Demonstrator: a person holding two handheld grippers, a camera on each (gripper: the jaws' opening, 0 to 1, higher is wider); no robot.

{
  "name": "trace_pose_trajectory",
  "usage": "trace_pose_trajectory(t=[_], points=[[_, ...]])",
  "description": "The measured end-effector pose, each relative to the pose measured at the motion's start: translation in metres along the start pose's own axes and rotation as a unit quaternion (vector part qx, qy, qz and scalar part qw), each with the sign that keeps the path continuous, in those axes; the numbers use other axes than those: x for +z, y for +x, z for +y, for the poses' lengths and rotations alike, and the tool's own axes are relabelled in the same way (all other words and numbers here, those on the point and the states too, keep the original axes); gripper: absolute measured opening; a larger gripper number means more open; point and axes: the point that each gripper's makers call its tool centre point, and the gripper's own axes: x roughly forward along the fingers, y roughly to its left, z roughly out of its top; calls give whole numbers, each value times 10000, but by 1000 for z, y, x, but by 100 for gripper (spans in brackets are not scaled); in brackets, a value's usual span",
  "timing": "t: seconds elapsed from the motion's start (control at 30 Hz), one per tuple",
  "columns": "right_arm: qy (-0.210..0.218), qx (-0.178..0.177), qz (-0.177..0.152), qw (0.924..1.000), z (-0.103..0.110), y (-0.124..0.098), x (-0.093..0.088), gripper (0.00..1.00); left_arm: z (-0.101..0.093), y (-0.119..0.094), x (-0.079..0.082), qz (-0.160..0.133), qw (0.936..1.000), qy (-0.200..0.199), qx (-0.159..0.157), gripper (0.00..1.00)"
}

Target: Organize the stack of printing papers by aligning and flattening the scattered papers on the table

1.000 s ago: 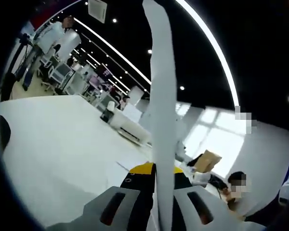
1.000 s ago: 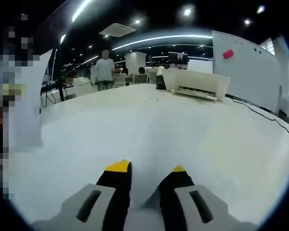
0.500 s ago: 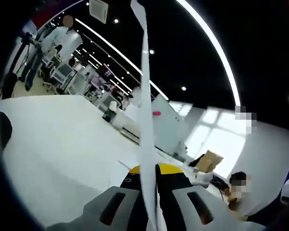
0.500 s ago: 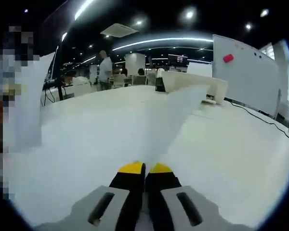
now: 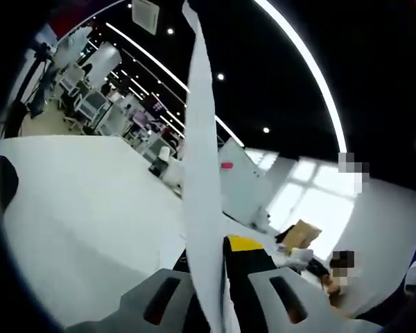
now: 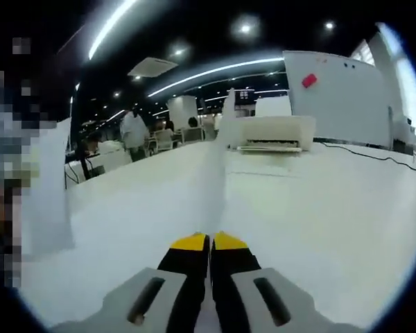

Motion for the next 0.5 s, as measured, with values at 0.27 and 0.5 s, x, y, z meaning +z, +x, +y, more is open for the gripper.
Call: trace_pose_trajectory(t=[0.27, 0.5], points=[[51, 155, -424, 9990, 12, -7, 25, 0, 1, -1, 0, -50, 10000, -67, 12, 6], [499, 544, -737, 9945, 35, -18, 48, 0, 2, -2, 0, -48, 9999, -112, 11, 6]])
